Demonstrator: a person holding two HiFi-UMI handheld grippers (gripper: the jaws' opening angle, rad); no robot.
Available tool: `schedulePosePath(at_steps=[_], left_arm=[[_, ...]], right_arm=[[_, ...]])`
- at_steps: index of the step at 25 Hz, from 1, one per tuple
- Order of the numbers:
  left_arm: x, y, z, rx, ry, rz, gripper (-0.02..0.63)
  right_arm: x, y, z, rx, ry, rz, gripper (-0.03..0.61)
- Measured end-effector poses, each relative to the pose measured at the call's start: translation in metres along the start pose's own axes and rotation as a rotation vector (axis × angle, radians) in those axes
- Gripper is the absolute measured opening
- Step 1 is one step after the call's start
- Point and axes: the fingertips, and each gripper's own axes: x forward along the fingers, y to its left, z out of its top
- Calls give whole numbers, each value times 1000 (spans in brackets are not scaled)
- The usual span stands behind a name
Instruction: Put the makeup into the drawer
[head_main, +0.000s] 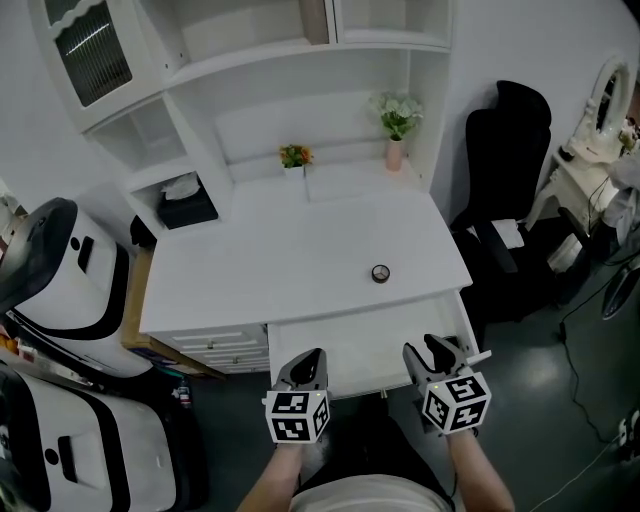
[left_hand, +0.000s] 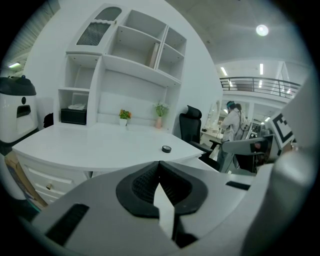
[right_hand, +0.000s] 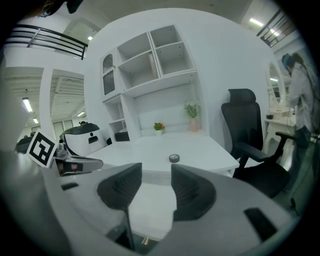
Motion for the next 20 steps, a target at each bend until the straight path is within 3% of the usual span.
schedulePosePath(at_steps=[20], left_arm=[[42, 42, 13, -63, 19, 150, 0]], right_arm=[[114, -41, 21, -70, 80, 81, 167]])
